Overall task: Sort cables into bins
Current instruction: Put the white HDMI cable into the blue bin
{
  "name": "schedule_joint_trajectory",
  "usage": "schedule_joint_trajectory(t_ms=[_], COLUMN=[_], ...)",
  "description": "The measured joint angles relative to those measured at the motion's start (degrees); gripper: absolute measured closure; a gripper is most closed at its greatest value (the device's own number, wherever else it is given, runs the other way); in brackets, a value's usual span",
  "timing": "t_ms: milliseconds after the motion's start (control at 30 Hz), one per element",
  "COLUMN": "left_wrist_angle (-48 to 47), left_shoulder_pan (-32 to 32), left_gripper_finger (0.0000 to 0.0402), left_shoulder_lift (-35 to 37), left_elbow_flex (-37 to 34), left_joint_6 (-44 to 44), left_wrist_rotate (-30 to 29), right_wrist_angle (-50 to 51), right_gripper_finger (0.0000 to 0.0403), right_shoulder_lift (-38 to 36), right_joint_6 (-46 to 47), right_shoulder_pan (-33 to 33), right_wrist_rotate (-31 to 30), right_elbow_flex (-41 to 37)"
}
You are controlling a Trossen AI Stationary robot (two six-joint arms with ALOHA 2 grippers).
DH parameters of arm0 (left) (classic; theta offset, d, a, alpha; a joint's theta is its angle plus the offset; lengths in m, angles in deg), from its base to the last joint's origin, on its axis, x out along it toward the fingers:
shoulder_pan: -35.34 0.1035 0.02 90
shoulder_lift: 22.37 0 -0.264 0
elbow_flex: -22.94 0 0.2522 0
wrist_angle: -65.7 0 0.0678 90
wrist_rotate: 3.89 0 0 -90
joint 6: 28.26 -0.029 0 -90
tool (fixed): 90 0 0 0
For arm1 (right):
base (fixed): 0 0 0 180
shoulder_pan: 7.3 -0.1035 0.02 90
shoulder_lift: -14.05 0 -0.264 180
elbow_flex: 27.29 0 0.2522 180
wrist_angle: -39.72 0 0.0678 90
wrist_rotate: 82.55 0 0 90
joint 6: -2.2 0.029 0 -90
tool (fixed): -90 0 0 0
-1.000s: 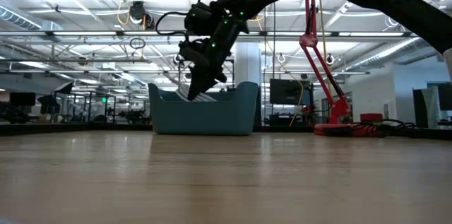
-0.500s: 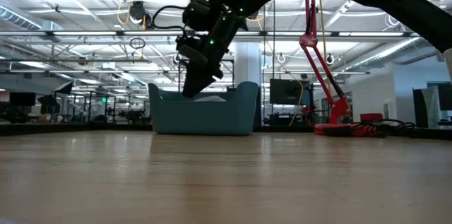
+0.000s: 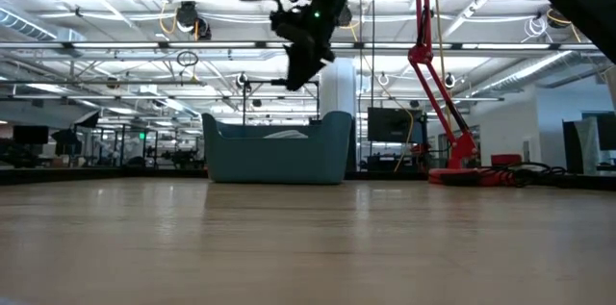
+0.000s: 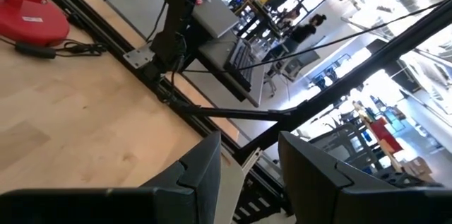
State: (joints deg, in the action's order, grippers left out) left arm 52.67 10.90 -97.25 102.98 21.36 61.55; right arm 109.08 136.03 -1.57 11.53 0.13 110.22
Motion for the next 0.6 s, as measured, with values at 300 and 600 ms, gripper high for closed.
schedule_joint_trajectory(t_ms=[300, 600], left_wrist_angle=[-2.3, -2.3], left_shoulder_pan=[0.4, 0.4], left_gripper_finger=[0.0257, 0.0257], left_shoulder_lift=[0.0, 0.0], left_elbow_flex=[0.0, 0.0], left_joint_6=[0.0, 0.3], left_wrist_rotate=[0.5, 1.0], right_wrist_angle=[0.8, -9.6], right_gripper_finger=[0.0358, 0.0402], right_shoulder_lift=[0.0, 0.0], right_joint_6=[3.7, 4.7], right_shoulder_pan=[3.7, 6.8], right_wrist_rotate=[-1.8, 1.2], right_elbow_flex=[-7.6, -17.6])
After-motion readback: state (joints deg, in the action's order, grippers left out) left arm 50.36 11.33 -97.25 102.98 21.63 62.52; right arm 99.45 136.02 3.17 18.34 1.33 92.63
